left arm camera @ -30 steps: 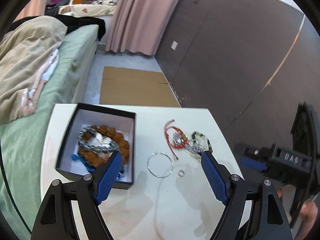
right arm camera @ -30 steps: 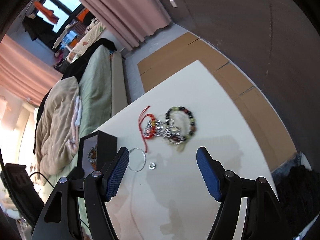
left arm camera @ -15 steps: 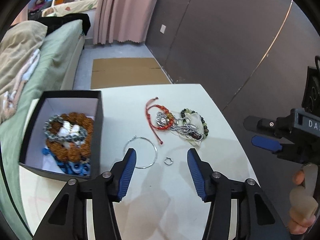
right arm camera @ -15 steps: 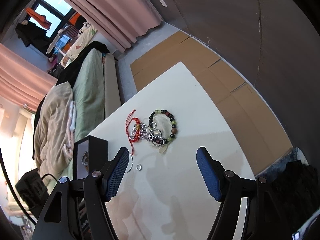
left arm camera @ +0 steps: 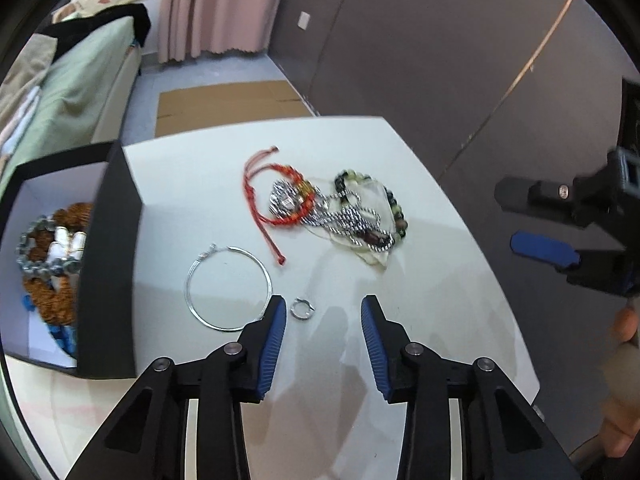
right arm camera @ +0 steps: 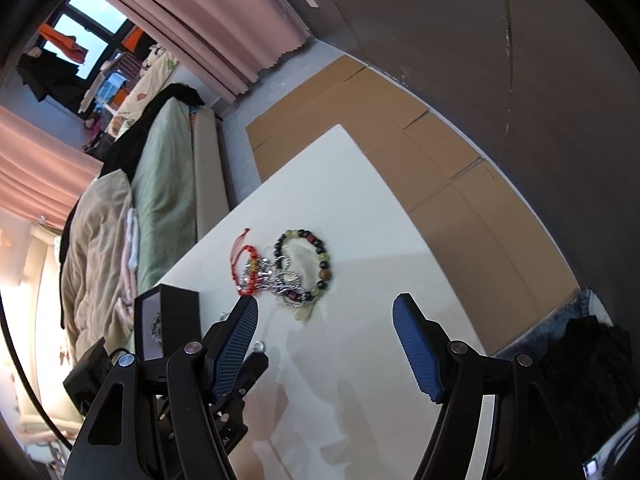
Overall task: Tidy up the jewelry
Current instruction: 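Close the left gripper on the small silver ring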
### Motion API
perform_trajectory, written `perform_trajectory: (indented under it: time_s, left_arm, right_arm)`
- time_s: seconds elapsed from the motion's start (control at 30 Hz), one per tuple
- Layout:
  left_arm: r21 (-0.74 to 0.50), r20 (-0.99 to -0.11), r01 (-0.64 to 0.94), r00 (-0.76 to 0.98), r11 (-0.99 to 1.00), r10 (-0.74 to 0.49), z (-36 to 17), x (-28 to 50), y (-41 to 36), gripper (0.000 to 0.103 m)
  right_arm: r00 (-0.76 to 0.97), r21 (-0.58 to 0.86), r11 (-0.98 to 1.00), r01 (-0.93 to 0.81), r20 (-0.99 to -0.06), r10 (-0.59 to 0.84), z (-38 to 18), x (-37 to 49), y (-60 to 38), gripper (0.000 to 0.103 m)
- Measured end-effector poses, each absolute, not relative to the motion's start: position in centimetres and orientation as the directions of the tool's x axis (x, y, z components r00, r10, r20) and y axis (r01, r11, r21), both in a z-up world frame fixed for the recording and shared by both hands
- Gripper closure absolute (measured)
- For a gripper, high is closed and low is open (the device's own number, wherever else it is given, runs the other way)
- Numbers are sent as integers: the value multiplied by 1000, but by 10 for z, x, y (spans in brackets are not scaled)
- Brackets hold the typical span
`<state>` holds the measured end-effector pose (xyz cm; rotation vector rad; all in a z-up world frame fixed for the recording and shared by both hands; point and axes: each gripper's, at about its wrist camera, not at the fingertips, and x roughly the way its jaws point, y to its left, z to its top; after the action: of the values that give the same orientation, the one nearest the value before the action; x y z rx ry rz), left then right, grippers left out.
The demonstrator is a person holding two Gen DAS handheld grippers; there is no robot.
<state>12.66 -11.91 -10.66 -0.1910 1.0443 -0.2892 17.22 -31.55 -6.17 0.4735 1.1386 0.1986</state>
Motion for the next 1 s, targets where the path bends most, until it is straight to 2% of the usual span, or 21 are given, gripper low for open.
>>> perform_trajectory:
  time_s: [0.2,0.27,0.33,0.63,0.8,0.9,0.93,0.97,1.0]
  left_arm:
    - [-211,-838,167,476,963,-266,-110,125,-131,81]
    - [-198,-840,152,483,968,-247,-112,126,-128,97]
    - [-214,-841,138,478,967,-254,-113,127,-121,103]
    - [-347,-778,63,538,936,-325,-87,129,-75,103]
    - [-305,-773,90,557,948,-302,-80,132,-82,102]
    - [-282,-789,121,535,952,-302,-83,132,-94,91]
    - [-282,-791,125,530,951,-304,-84,134,-92,75]
    - [-283,-792,130,527,950,-308,-85,133,-94,54]
    - [-285,-788,134,531,949,-312,-85,131,-96,44]
  right_arm:
    - [409,460,883,95,-826,387,-64,175,-319,32]
    - [406,458,885,88,-828,388,-64,176,-319,32]
    - [402,453,888,84,-830,386,-64,176,-317,32]
    - [397,444,892,81,-835,380,-65,175,-314,32]
    - [390,438,896,71,-839,379,-67,174,-309,32]
    - [387,438,896,69,-840,381,-67,174,-307,32]
    - [388,439,896,68,-839,382,-66,174,-307,32]
    - [389,440,896,68,-838,382,-65,174,-308,32]
    - [391,440,895,67,-837,382,-65,173,-308,33]
